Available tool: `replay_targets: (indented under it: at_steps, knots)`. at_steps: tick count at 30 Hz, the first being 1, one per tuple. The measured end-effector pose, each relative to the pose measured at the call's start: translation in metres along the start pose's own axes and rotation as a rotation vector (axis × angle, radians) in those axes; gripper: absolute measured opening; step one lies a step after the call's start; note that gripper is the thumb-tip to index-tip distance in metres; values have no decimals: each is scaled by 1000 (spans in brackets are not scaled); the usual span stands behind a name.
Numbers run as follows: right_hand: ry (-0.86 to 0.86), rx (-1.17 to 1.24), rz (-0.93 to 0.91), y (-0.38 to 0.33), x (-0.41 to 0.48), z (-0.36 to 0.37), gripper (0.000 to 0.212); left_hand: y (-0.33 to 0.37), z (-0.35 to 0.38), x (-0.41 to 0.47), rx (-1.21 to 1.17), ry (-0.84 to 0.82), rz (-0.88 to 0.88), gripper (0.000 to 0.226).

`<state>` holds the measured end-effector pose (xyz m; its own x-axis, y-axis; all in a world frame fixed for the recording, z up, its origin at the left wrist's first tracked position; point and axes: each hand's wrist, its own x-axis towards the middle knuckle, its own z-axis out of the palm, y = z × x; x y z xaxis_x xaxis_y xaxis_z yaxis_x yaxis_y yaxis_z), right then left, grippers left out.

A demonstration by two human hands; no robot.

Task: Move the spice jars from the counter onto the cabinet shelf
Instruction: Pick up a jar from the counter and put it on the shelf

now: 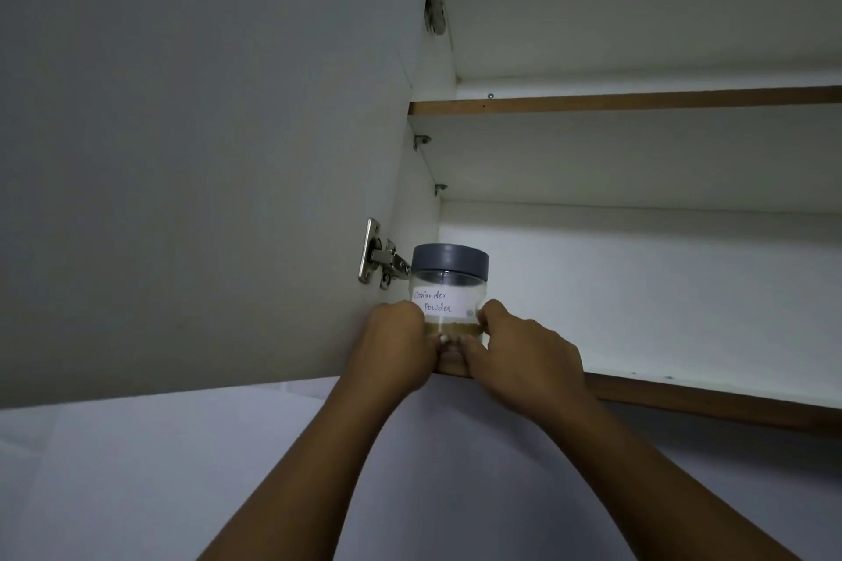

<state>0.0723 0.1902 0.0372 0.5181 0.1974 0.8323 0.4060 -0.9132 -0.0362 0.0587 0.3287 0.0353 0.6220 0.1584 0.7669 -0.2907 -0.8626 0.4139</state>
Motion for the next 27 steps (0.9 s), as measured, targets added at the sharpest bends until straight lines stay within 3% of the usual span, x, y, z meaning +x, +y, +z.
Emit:
replay_targets:
  at_steps: [4,8,13,18,23,27]
  knots:
    - [-31,-39,-7,-2,-3,-3,35,2,0,0,0,-19,-4,29]
    - [-63,-26,42,-9,-6,-5,37,4,1,-2,-4,-11,-36,50]
    - [-156,-7,102,-18,-11,-13,67,11,-3,-18,-38,-23,-28,71]
    - [-215,-88,-14,-25,-43,-17,76,12,-9,-60,-14,-219,154,96]
    - [-260,7,-83,-33,-91,-22,89,18,-7,-108,175,-229,377,86]
    - [-317,11,-50,-31,-148,-36,78,16,-12,-163,178,-234,348,93]
